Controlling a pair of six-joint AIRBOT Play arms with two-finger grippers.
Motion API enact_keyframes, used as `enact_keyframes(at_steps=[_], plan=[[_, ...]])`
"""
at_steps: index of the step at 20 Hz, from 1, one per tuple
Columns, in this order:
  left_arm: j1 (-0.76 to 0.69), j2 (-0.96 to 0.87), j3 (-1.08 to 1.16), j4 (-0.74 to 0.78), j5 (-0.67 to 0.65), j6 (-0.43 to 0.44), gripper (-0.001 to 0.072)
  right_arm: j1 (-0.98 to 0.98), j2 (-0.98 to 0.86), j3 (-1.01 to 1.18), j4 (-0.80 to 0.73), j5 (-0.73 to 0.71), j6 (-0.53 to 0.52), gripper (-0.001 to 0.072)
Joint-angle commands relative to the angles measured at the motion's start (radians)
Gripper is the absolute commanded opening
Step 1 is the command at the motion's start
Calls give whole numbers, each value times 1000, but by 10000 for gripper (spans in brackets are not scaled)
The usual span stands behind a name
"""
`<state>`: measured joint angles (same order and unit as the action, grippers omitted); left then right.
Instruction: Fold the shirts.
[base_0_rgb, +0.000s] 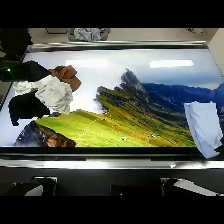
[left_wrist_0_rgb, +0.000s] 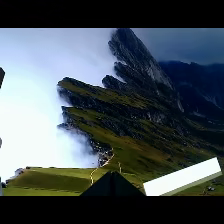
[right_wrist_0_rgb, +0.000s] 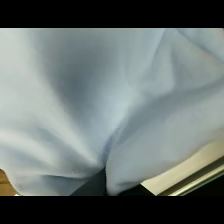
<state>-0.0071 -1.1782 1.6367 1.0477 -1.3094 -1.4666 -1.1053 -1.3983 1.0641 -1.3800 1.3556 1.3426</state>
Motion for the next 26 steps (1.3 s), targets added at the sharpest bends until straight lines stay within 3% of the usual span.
enact_keyframes(at_steps=[1,2,3,4,5,7,9,12,14,15,17,18,19,20,21,22,24,26], plan=[[-1,-2,0,0,0,0,27,-1,42,-56,-134,-5,16,60],[-1,-3,0,0,0,0,27,-1,42,-63,-143,5,15,80],[-1,-4,0,0,0,0,27,-1,42,-69,-143,9,16,215],[-1,-6,0,0,0,0,27,-1,42,-69,-138,15,10,457],[-1,-5,0,-1,0,0,27,-1,44,-58,-132,25,-31,568],[-1,4,1,-49,5,0,27,-1,70,18,-148,46,-137,581],[-1,13,2,-72,50,1,27,0,113,191,-161,2,-150,592],[-5,14,12,-61,189,27,25,89,166,502,-143,-288,-212,591],[-40,-2,30,90,291,6,23,245,185,626,-143,-474,-343,590],[-72,-27,51,256,288,-67,23,335,186,657,-143,-494,-377,590],[-149,-86,63,611,209,-181,24,544,176,662,-153,-385,-392,590],[-181,-124,60,737,134,-196,26,633,150,651,-192,-274,-400,588],[-195,-158,51,761,55,-195,49,708,105,639,-213,-159,-382,586],[-196,-191,31,739,-44,-195,213,759,57,630,-208,-25,-360,588],[-196,-214,-3,695,-136,-194,449,794,10,618,-187,107,-349,589],[-196,-220,-70,633,-183,-186,544,818,-37,597,-144,216,-352,590],[-201,-176,-229,475,-109,-153,538,830,-105,570,-69,348,-352,593],[-217,-131,-333,454,1,-188,525,829,-116,566,-72,351,-339,592]])
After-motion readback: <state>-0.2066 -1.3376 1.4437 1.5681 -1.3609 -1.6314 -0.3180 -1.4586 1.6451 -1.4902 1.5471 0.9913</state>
